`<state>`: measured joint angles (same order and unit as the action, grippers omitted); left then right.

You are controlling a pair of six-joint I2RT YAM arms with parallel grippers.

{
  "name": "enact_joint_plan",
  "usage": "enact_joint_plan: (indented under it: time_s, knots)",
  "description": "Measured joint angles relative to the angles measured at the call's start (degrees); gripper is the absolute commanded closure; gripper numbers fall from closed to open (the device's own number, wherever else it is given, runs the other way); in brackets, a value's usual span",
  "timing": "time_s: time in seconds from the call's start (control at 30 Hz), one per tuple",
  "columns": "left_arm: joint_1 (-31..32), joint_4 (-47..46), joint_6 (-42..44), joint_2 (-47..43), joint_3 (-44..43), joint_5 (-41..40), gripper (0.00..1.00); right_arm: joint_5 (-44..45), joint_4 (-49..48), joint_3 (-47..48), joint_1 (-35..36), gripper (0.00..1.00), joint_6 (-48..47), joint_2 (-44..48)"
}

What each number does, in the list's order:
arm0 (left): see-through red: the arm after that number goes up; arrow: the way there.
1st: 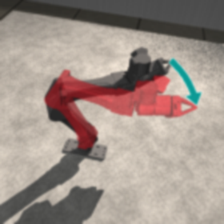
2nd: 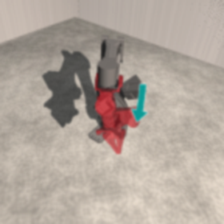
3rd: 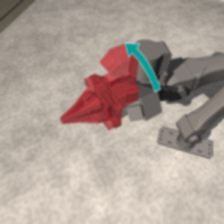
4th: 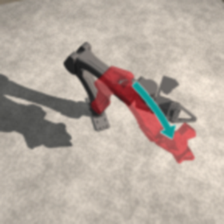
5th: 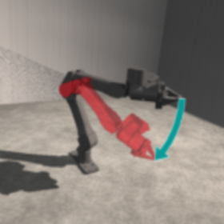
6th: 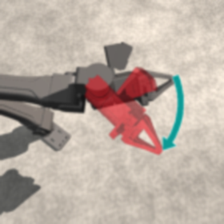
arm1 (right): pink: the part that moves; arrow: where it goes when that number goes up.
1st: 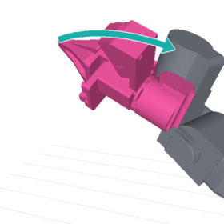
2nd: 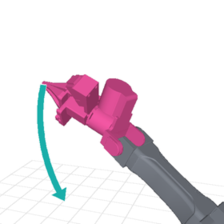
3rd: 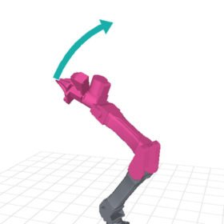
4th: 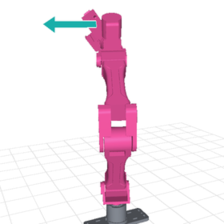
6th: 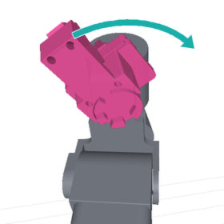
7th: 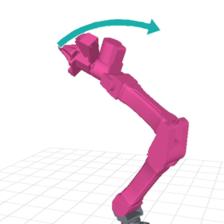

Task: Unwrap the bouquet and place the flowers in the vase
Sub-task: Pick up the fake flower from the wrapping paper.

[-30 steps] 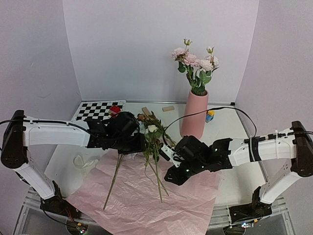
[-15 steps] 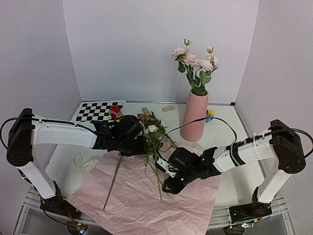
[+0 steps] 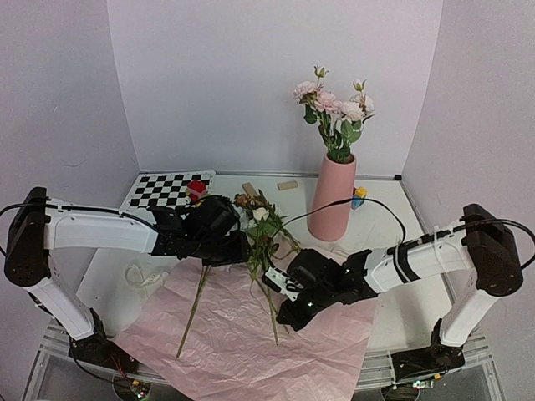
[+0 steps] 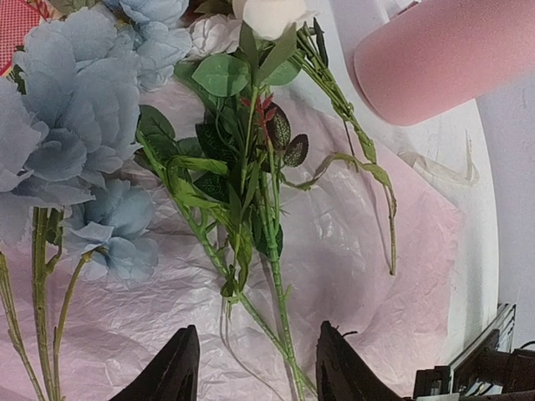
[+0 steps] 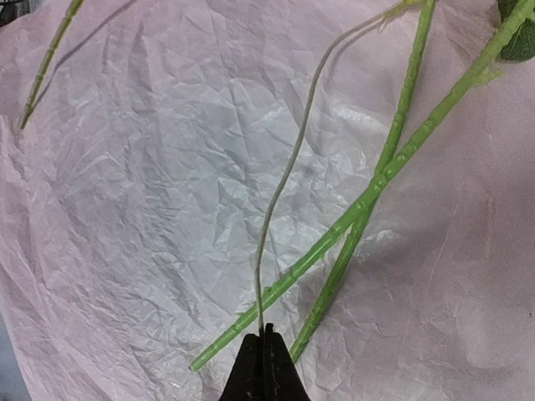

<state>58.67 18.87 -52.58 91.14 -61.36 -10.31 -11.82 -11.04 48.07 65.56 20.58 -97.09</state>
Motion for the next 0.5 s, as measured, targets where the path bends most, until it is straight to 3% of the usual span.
enact_joint_plan:
  time_s: [0.37,0.5]
  knots:
    - [0.0,-3.24,0.26,5.21,-0.61,4.36,0.44,-1.92,1.11,-1.95,0.0,1.0,0.94,13.66]
    - [-0.3,-3.47,0.25,8.5,-3.25,5.13,0.47,-2.3,2.86,-2.99,0.0,1.0,0.94,15.92]
